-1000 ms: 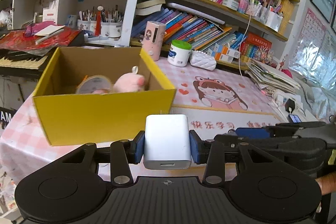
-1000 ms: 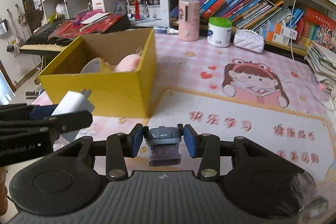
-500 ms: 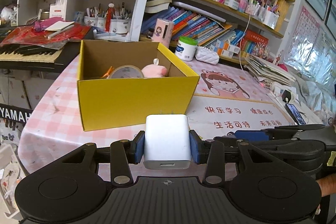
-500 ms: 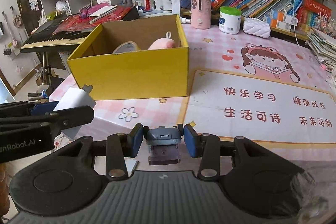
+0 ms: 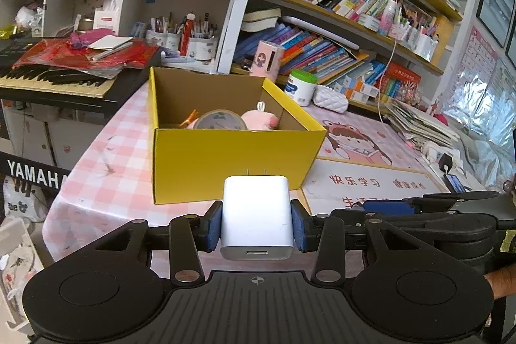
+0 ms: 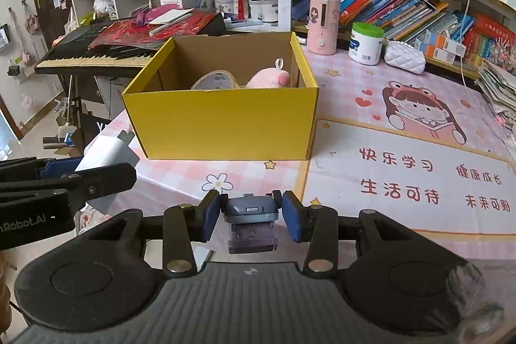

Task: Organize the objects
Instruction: 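Carry the white charger and grey toy car over the yellow box with both tools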

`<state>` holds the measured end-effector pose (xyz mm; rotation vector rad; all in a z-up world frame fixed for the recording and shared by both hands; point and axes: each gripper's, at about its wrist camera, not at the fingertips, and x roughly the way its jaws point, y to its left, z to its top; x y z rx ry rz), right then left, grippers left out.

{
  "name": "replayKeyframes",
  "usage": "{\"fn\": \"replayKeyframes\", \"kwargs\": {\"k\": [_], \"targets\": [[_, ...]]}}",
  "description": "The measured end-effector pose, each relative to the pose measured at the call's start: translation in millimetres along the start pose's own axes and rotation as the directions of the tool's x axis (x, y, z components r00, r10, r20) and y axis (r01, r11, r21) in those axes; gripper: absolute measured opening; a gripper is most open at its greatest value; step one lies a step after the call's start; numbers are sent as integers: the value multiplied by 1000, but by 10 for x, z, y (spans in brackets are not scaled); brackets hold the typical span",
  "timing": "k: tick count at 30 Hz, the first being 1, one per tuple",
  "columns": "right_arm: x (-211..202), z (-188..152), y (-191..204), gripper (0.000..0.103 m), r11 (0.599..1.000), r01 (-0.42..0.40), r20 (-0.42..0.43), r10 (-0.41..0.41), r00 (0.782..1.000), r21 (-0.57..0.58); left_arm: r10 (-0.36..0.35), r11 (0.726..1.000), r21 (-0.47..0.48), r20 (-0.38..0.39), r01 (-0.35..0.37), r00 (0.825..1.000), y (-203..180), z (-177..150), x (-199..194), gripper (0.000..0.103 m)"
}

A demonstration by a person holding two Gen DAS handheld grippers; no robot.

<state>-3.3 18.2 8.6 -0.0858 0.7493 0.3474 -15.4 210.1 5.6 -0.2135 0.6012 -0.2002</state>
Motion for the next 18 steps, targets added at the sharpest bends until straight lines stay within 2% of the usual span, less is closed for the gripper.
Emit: {"fn": "replayKeyframes", "kwargs": {"k": [13, 18], "targets": [[60, 110, 5, 40, 1000, -17, 10, 17, 1000, -16, 24, 999, -21, 30, -24, 999, 31, 106, 25, 41], [81, 279, -68, 40, 999, -26, 64, 28, 998, -25, 43, 999, -29, 77, -41, 996, 25, 285, 106, 41]]}}
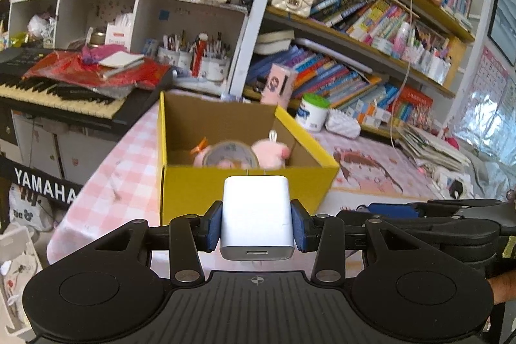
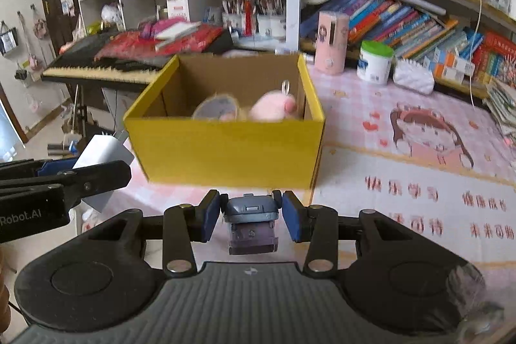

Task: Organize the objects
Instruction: 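Carry the white charger and grey toy car over the yellow box with both tools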

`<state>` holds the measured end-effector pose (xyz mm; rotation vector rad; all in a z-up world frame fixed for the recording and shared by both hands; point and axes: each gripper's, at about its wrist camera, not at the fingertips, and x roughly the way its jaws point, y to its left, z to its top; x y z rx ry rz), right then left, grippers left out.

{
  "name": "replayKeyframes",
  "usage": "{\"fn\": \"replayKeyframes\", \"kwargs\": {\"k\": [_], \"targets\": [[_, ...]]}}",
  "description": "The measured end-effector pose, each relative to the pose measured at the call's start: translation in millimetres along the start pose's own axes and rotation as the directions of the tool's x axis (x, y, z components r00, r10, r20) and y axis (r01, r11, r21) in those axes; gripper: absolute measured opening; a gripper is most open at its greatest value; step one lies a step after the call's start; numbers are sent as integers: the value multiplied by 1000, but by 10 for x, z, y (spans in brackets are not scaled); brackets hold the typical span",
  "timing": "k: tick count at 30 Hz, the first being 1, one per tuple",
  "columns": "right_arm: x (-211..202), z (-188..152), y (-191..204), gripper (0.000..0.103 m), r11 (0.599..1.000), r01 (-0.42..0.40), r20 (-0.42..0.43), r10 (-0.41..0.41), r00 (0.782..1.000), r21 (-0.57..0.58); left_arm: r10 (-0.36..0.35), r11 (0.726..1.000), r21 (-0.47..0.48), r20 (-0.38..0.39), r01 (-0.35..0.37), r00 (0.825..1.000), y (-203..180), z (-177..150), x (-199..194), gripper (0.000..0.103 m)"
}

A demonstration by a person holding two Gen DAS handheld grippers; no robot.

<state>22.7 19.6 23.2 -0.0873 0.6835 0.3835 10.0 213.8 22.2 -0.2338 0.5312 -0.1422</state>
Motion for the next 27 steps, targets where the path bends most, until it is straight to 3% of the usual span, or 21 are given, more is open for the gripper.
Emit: {"fn": "replayKeyframes", "kwargs": {"k": [5, 9, 12, 22, 27], "targets": [[50, 312, -138, 40, 1000, -14, 82, 14, 996, -3, 46, 999, 14, 55, -46, 997, -32, 268, 154, 41], [90, 624, -257, 40, 999, -29, 153, 31, 988, -15, 95, 995, 30, 142, -100, 985, -71, 538, 313, 41], [157, 826, -335, 40, 998, -44, 195, 51, 979, -43, 123, 990, 43, 162, -132, 979, -82, 675, 534, 41], [468, 995, -451, 40, 984, -97, 191, 126, 973, -151, 254, 966, 43, 32, -255, 967, 24, 585, 1380, 41], [638, 1025, -503, 40, 979, -110, 171, 140, 975, -172, 298, 954, 48, -56, -296, 953, 79, 428, 1595, 41]]}}
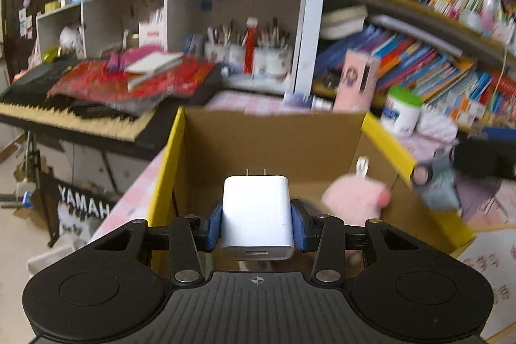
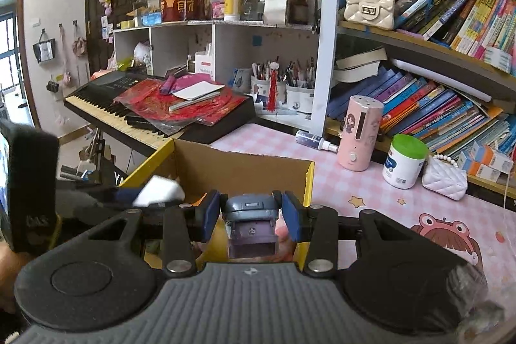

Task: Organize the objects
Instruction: 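Open both tools to drop the charger and toy car into the box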

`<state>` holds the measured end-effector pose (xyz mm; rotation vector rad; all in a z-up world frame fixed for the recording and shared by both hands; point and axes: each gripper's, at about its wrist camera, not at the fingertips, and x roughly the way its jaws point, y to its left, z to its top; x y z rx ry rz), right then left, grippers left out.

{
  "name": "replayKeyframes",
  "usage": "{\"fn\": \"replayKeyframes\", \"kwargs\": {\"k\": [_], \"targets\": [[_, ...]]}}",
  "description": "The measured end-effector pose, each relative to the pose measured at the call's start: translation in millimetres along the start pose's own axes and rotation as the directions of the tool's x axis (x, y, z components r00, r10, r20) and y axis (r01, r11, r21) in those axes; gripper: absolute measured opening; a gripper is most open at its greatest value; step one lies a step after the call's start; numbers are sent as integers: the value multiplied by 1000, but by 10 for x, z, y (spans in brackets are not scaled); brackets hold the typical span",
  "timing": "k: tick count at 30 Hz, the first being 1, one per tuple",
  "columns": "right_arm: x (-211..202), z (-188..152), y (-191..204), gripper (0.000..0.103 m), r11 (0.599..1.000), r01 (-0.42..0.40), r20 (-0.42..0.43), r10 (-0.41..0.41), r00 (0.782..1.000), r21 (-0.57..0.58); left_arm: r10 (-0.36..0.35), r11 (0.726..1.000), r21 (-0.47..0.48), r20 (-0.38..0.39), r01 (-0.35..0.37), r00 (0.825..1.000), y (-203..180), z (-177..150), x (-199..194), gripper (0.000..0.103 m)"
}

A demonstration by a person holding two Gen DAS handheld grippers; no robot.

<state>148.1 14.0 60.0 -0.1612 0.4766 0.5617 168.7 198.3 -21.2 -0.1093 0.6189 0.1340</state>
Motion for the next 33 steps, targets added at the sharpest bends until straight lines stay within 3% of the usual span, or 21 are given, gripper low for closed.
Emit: {"fn": "replayKeyframes", "kwargs": {"k": [2, 6, 9, 14, 22, 28, 33], "targets": [[76, -1, -27, 40, 1000, -6, -9, 6, 1000, -4, 23, 998, 63, 8, -23, 1000, -74, -46, 6, 41], [232, -29, -33, 40, 1000, -20, -36, 20, 999, -12, 16, 998, 64, 13, -17, 1000, -107, -88, -41, 46], [322, -44, -32, 40, 999, -29, -47, 28, 999, -17, 2, 998, 66, 78, -7, 997, -118, -69, -214, 61], [433, -57, -48, 40, 999, -28, -57, 27, 998, -27, 2, 999, 37, 169, -9, 986, -110, -58, -550, 66], [645, -147, -8, 40, 998, -31, -107, 26, 994, -52, 34, 999, -28, 143, -30, 989, -20, -282, -930, 71], [841, -278, 49, 40, 998, -23, -194, 12, 981, -57, 79, 996, -51, 125, -73, 989, 128, -378, -1040, 72], [856, -313, 134, 40, 999, -30, -208, 20, 978, -45, 88, 995, -64, 121, -81, 989, 214, -435, -1132, 72]]}}
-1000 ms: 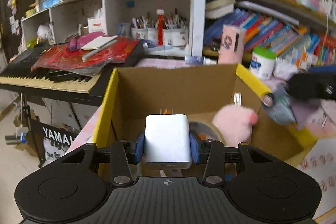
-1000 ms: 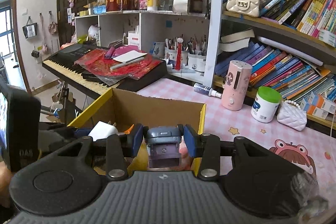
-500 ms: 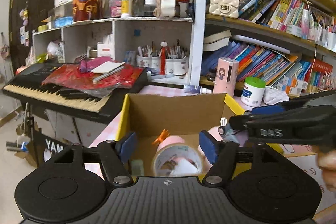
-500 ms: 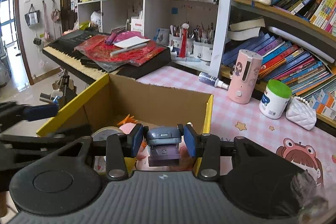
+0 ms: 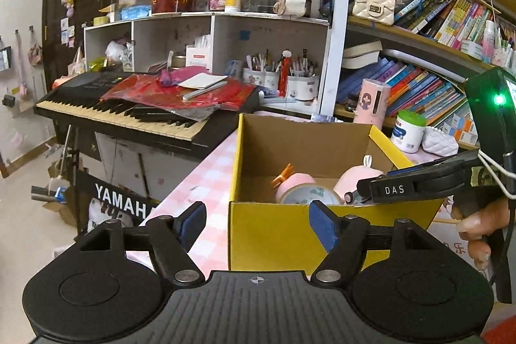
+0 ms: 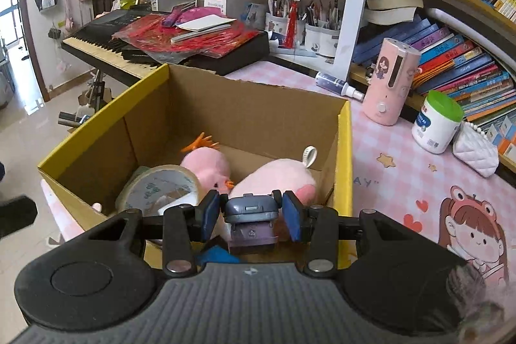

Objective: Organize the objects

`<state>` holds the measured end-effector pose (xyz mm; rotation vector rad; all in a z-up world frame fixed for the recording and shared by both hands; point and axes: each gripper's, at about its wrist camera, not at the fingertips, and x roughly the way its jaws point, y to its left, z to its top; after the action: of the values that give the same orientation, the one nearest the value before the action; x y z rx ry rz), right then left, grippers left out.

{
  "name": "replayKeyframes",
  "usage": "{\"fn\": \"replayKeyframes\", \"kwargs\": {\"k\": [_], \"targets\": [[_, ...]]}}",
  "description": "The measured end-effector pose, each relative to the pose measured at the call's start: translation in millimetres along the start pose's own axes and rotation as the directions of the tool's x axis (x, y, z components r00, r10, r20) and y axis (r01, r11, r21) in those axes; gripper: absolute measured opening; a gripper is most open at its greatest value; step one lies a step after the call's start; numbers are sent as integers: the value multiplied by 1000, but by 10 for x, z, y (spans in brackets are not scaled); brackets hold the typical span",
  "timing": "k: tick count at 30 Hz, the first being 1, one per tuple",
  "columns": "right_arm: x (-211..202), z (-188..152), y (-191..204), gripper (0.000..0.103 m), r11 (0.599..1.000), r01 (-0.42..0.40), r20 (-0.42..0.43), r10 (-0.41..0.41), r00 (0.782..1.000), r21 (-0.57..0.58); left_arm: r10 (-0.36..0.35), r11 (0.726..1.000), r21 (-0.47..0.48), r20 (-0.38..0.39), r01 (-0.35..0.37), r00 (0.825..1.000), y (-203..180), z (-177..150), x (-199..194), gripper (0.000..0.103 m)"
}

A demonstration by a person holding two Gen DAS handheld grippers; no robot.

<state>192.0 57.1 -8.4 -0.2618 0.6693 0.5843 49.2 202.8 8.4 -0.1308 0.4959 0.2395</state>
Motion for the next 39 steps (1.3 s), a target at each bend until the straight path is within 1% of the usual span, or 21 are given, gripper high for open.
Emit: {"fn": "replayKeyframes", "kwargs": {"k": [4, 9, 10, 11, 12, 17, 21, 24, 27, 29, 32, 36, 39], "targets": [[-81, -40, 96, 40, 1000, -13, -10, 13, 1000, 14, -11, 1000, 11, 9, 11, 1000, 26, -27, -73, 72], [-138, -47, 140, 41, 999, 24, -27, -23, 999, 26, -39, 999, 19, 7, 38, 999, 56, -4, -122, 73], [-181, -38, 143, 45, 999, 24, -25, -23, 999, 29, -44, 999, 21, 11, 44, 999, 59, 3, -139, 74], [-237, -38, 151, 50, 999, 22, -16, -21, 1000, 30, -49, 999, 22, 14, 49, 999, 62, 0, -161, 78], [-281, -47, 155, 50, 999, 23, -6, -23, 1000, 32, -56, 998, 26, 17, 55, 998, 60, -12, -178, 81], [-490, -150, 199, 51, 994, 69, 31, -72, 997, 82, -85, 995, 56, -6, 85, 996, 80, -103, -247, 83], [-724, -259, 251, 52, 987, 118, 49, -124, 991, 110, -97, 994, 57, -22, 98, 995, 87, -155, -295, 90], [-930, -379, 268, 58, 976, 155, 65, -167, 984, 151, -117, 990, 71, -38, 119, 992, 40, -183, -329, 95], [-1173, -560, 291, 64, 956, 207, 72, -226, 971, 210, -164, 981, 96, -55, 169, 985, -49, -221, -382, 96], [-1335, -706, 308, 69, 931, 257, 69, -283, 957, 258, -198, 972, 117, -66, 205, 978, -127, -244, -409, 97], [-1537, -935, 340, 69, 888, 334, 40, -364, 931, 316, -243, 958, 137, -87, 254, 966, -252, -257, -422, 98], [-1747, -1229, 350, 70, 836, 399, -2, -430, 903, 378, -280, 945, 145, -114, 295, 953, -402, -273, -449, 98], [-1886, -1408, 349, 73, 797, 436, -32, -467, 884, 417, -307, 934, 152, -124, 324, 944, -502, -270, -504, 98]]}}
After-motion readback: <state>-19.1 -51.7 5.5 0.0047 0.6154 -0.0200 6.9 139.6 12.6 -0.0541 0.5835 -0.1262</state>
